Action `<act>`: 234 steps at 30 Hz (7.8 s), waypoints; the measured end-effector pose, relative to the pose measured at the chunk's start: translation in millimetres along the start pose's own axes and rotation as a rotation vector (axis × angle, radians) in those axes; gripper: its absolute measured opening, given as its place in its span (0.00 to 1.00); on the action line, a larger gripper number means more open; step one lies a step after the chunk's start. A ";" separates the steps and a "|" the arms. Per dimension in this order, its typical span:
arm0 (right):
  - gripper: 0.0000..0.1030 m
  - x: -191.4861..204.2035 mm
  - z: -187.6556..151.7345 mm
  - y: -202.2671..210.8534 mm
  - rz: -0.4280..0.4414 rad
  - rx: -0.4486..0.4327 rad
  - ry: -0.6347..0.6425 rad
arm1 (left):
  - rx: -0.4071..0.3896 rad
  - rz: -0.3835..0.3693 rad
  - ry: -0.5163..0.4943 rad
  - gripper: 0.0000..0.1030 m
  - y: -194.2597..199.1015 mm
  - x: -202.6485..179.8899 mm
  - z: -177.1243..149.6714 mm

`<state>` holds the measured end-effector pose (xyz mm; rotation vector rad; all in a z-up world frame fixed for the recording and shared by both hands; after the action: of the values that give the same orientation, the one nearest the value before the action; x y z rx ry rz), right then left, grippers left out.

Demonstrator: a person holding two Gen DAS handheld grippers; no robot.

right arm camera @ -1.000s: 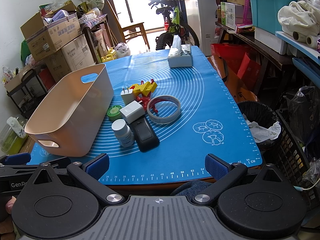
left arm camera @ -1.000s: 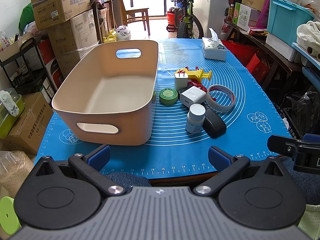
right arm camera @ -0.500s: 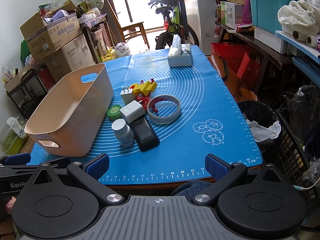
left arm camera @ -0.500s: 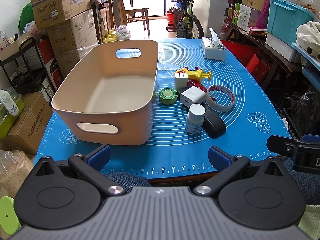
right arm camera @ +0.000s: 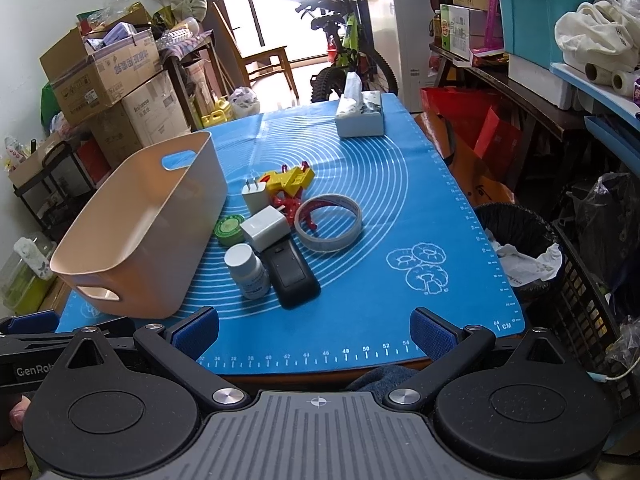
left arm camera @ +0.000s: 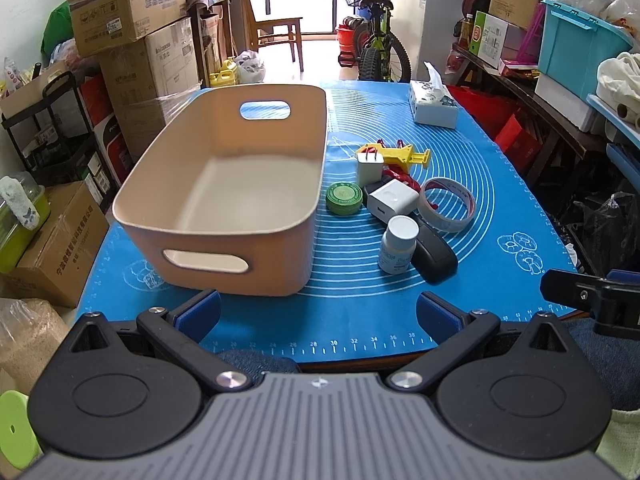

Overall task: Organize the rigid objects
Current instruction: 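Move the right gripper to the white pill bottle and close on it, then drop the pill bottle into the basket with the right gripper while the left grips the rim, then move the right gripper to the clear tape roll and grip its edge, then carry the tape roll into the basket and release it with the right gripper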

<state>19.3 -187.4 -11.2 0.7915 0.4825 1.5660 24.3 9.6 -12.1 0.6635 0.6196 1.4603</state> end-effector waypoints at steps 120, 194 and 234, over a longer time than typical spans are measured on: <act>0.39 258.5 107.2 -237.0 0.098 0.110 0.236 | 0.255 -0.016 0.163 0.04 -161.1 197.9 107.5; 0.29 40.7 70.3 -242.5 -0.129 0.273 0.286 | 0.259 -0.014 0.163 0.05 -160.5 198.2 106.6; 0.18 126.0 146.6 -148.4 0.039 -0.124 0.177 | 0.259 -0.015 0.161 0.05 -159.8 197.4 107.5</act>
<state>226.5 -60.6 9.6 0.5731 0.4952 1.6936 216.2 203.5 -52.2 0.7436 0.9482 1.4417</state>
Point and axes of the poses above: each gripper's, at about its wrist camera, not at the fingertips, and y roughly against the way its jaws point, x to its left, z to its top, the point moved 3 cm from there along -y, roughly the way its jaws point
